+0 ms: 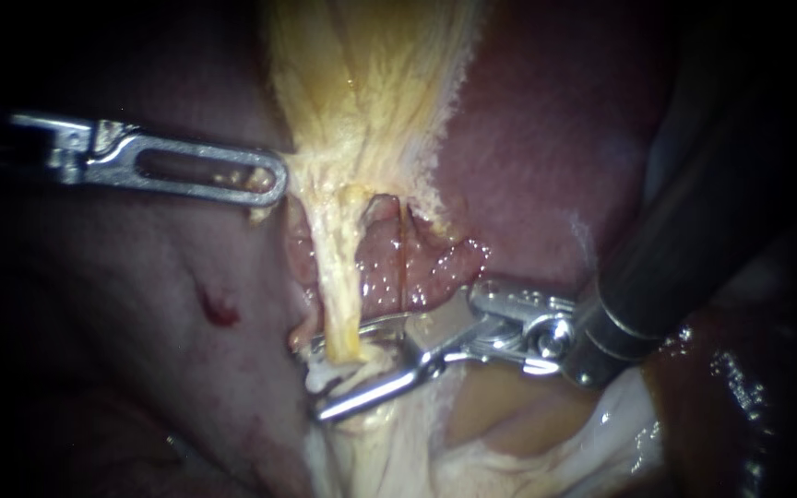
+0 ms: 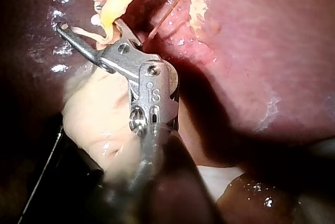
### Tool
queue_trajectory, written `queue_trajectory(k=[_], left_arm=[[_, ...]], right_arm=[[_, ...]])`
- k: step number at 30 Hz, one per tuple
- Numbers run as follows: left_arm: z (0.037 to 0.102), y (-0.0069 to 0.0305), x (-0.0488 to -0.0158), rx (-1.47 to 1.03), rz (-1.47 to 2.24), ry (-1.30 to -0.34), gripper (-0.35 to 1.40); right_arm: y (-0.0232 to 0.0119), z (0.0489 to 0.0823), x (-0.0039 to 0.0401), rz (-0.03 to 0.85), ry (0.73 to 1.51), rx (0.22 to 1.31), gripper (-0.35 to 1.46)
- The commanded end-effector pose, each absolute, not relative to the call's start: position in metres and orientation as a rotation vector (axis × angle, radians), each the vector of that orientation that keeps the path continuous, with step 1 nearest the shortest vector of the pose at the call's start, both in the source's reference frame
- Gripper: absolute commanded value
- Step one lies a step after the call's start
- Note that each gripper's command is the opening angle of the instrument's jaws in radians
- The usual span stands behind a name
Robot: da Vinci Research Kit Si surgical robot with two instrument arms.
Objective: Clipping second clip left tube
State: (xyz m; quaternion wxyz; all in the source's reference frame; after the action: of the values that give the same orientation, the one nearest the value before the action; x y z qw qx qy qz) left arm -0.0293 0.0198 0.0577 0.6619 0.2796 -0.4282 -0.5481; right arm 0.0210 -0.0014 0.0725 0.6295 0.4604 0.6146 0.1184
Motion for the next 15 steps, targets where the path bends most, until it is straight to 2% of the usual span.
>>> queue_trajectory(k=[1,15], left_arm=[[0.0577,0.0198,-0.0293,0.633,-1.239,-0.969,-0.35],[0.0579,0.0199,-0.0291,0.633,-1.237,-0.969,-0.35]], right_arm=[[-0.0016,0.0722,0.0211,0.268,1.408,1.056,0.45],[-0.0029,0.0691,0.0206,0.248,1.412,1.075,0.45]])
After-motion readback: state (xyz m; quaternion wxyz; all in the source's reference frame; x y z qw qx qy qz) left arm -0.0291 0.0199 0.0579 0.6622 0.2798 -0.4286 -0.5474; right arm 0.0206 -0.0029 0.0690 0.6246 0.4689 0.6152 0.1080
